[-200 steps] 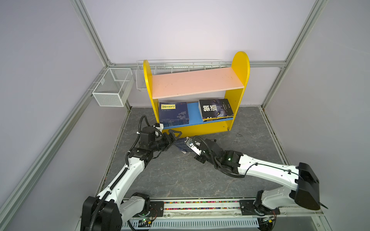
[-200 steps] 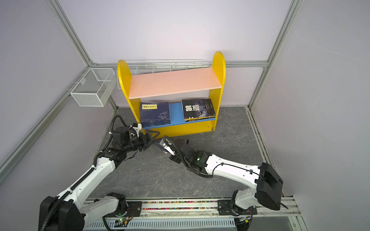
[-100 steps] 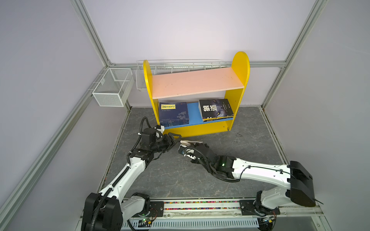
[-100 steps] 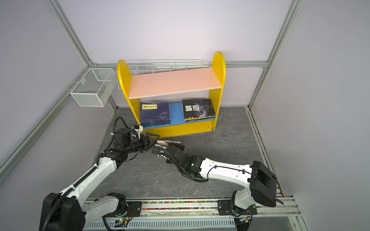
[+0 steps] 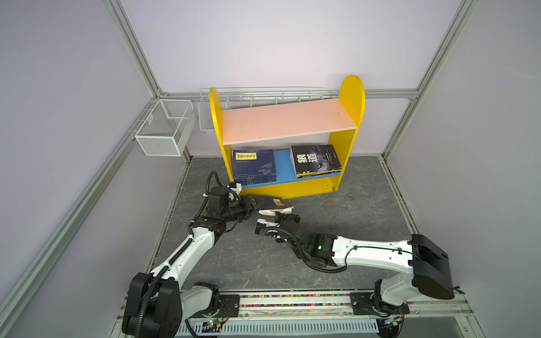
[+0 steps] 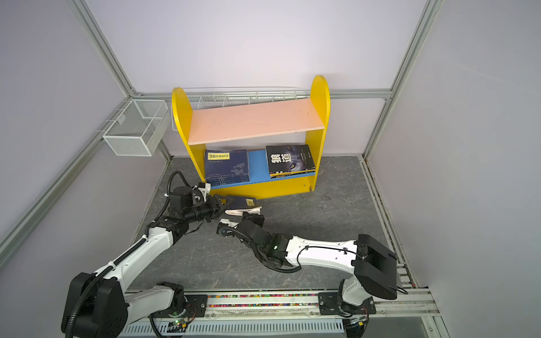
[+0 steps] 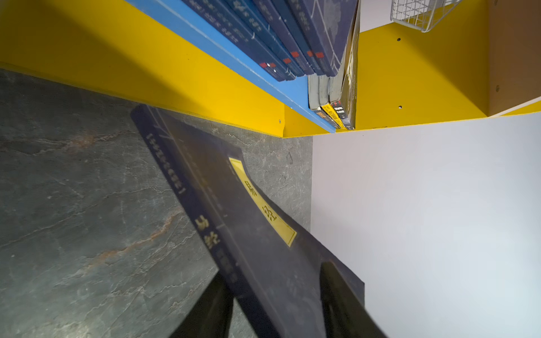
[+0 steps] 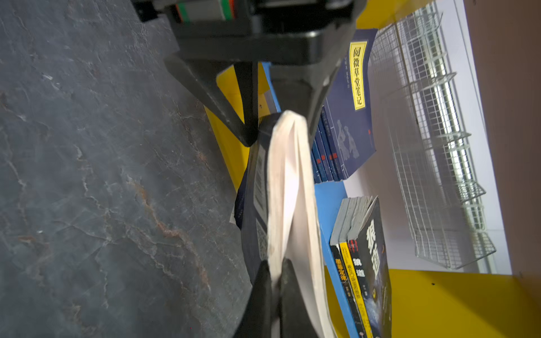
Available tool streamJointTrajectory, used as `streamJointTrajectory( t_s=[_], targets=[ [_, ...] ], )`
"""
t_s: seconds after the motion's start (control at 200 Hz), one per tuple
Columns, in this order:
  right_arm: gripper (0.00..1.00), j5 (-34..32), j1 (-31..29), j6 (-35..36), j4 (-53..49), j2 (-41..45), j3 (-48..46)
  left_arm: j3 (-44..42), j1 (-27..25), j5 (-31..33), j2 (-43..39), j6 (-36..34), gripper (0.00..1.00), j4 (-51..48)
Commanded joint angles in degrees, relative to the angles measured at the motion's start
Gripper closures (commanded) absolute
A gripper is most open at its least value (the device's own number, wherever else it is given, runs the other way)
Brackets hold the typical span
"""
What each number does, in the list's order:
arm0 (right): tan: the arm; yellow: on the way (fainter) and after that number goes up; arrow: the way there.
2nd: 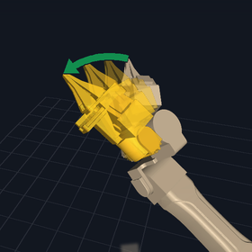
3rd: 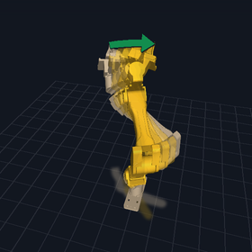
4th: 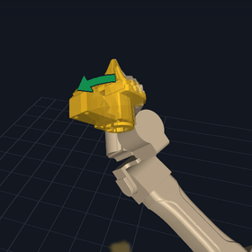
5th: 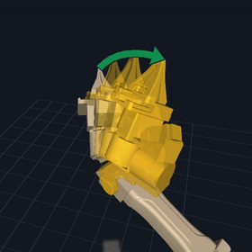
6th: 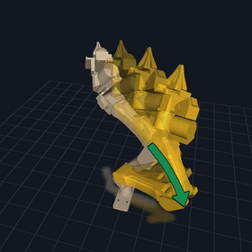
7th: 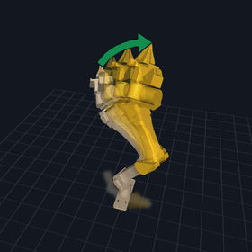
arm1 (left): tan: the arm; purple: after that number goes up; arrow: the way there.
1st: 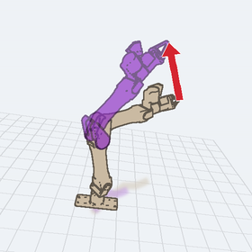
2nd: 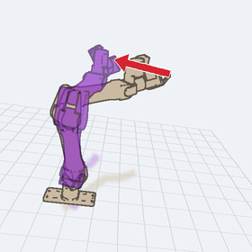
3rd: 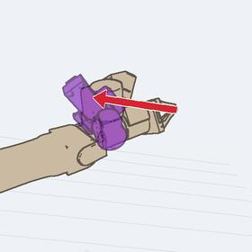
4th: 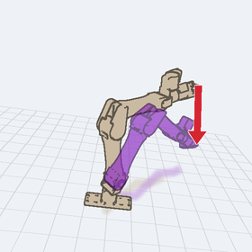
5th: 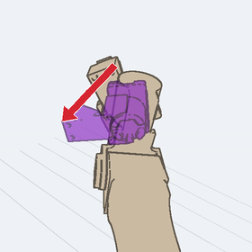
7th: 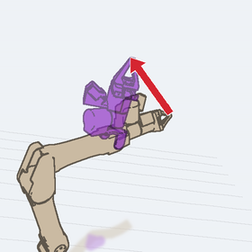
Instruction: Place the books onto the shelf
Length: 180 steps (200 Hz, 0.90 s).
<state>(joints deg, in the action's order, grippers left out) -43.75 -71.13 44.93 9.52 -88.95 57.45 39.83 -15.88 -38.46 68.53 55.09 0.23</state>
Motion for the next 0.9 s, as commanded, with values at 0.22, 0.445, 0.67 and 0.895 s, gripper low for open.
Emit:
streamJointTrajectory(
  t_s=[0.22, 0.445, 0.67, 0.895],
  targets=[
    [0.93, 1.19, -0.86, 8.95, 17.44, -0.99, -0.69, -1.5, -1.06, -6.63, 0.58, -0.94, 0.92, 1.79],
    [0.5, 4.23, 2.59, -13.14, 6.7, 5.44, -1.63, -1.69, -1.09, -6.08, -2.89, -1.18, 1.0, 3.01],
    [0.27, 16.37, 16.25, -50.13, -5.04, 24.08, -14.29, -1.6, -2.02, -10.28, -7.69, -3.49, 1.0, 4.23],
    [0.18, 23.19, 29.14, -69.47, -9.91, 37.86, -23.52, -1.34, -5.34, -9.99, -9.4, -3.99, 1.0, 8.23]
  ],
)
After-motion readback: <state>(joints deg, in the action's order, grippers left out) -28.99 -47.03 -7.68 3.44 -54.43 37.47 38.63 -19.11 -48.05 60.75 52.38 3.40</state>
